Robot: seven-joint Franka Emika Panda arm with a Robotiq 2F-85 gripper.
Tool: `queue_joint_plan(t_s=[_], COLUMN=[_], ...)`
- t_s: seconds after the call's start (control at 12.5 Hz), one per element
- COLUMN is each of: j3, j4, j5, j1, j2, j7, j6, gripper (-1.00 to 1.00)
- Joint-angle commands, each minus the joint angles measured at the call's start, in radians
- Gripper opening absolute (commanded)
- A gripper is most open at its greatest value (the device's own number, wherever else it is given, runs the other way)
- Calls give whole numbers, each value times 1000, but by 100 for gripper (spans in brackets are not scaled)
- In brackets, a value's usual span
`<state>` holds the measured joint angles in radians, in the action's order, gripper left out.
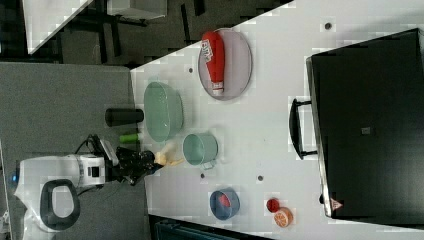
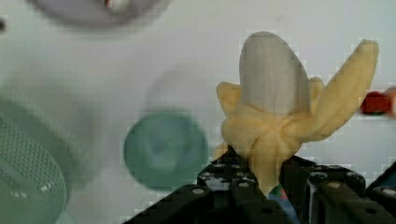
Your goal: Pick Banana and place it in mug.
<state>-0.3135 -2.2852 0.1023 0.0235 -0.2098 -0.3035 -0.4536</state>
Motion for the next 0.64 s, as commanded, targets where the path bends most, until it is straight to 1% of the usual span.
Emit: queue_joint_plan(t_s=[0.08, 0.24, 0.4, 0.48, 0.64], j3=[-77, -134, -168, -174, -174], j4=[34, 25, 24, 24, 24], j5=[15, 14, 6, -11, -92], j1=[5, 5, 5, 5, 5], j2=[50, 115, 199, 240, 312], j7=[-232, -363, -458, -488, -531], j6=[-65, -137, -200, -227, -247], gripper=[-46, -46, -46, -46, -46])
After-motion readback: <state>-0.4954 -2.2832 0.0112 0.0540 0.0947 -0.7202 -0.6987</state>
